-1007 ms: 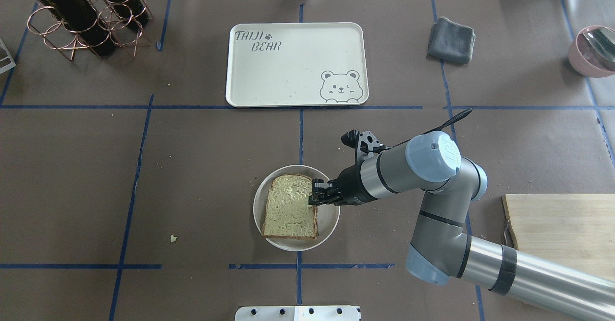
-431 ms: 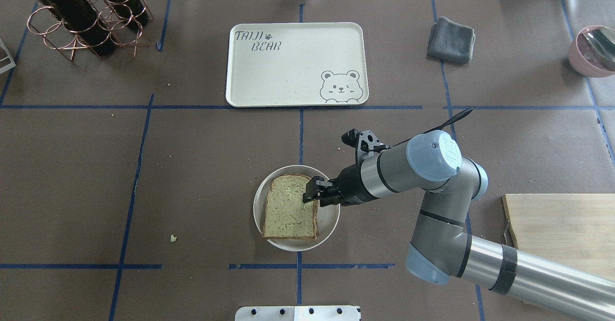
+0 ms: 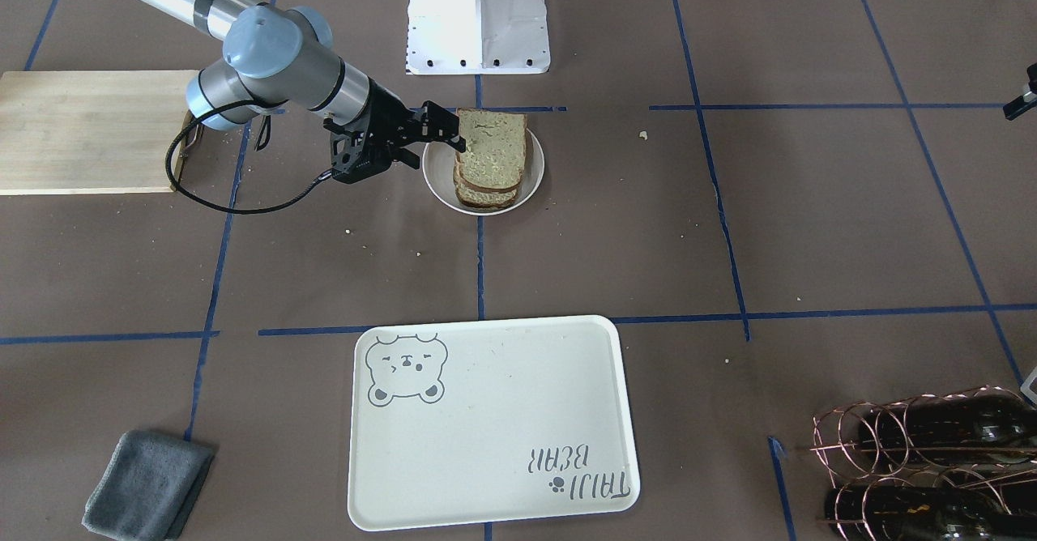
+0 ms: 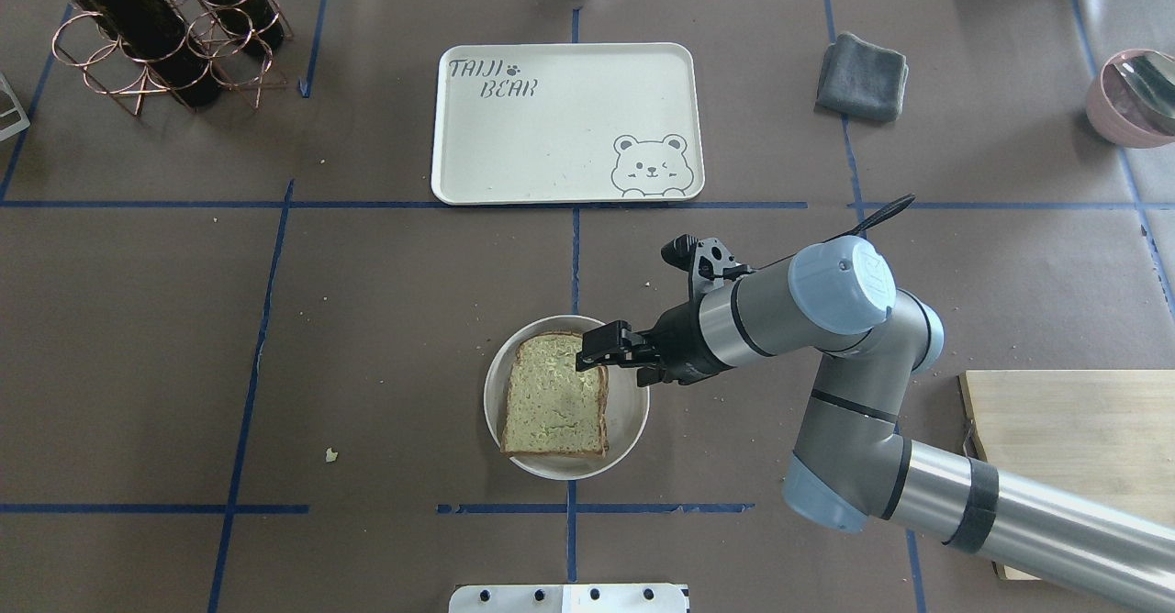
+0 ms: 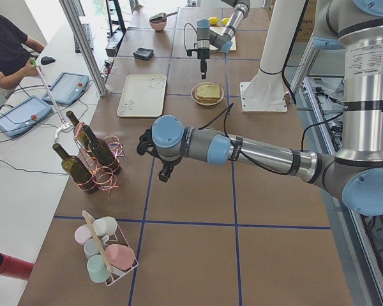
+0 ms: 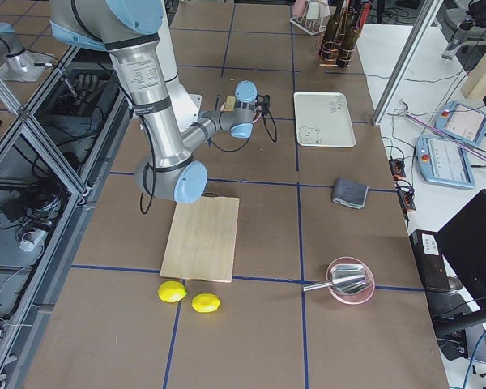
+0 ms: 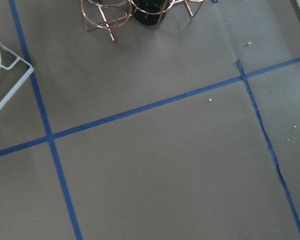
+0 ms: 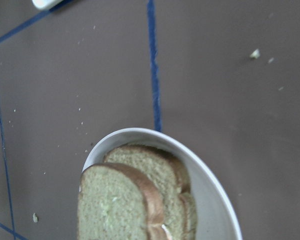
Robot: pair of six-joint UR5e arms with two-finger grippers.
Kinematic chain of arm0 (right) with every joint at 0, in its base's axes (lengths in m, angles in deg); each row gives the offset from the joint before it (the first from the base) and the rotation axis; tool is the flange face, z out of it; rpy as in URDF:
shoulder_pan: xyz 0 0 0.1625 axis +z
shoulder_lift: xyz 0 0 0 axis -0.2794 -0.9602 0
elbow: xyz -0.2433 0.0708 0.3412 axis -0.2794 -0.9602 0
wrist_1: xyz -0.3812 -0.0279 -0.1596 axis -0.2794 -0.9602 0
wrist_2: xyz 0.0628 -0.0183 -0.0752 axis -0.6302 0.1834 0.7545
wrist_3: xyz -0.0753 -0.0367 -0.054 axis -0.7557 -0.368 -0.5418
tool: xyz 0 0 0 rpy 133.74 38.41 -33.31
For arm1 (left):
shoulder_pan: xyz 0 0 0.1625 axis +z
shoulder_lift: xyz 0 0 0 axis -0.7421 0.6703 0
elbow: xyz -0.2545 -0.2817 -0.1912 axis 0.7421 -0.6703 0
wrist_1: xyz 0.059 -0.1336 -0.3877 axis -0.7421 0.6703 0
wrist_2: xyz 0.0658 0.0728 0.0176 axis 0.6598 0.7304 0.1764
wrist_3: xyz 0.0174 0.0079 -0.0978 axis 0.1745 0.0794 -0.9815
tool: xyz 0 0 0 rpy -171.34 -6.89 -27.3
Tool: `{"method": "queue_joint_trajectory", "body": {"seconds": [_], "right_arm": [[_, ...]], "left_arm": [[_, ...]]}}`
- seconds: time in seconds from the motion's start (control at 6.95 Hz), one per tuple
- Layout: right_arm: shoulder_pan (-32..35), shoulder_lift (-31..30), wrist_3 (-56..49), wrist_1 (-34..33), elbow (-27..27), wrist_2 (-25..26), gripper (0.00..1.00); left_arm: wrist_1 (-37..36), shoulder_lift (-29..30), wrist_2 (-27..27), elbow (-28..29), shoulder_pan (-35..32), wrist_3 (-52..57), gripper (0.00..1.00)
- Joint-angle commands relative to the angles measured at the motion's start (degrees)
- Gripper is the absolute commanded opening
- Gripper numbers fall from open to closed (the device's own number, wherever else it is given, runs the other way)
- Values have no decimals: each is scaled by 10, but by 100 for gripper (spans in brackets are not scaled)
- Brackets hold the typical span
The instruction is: Make sandwich and place on tray
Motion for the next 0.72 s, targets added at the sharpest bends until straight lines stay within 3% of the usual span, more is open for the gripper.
{"method": "queue_joint_trajectory", "body": {"seconds": [0.0,0.14,0.29,0.43,0.58], "right_arm": [[70,-86,-1,-2,48,-36,100],[102,-122,-3,-1,63,-51,100],[135,-154,-9,2,68,-75,100],[161,-170,-10,5,69,-98,100],[168,-181,-28,5,71,-103,100]], "left_arm": [[198,1,-8,0,96,-270,96],[304,1,17,-1,156,-442,96],[406,18,79,-3,248,-628,94],[434,60,195,-11,359,-780,90],[431,109,268,-7,436,-850,89]]}}
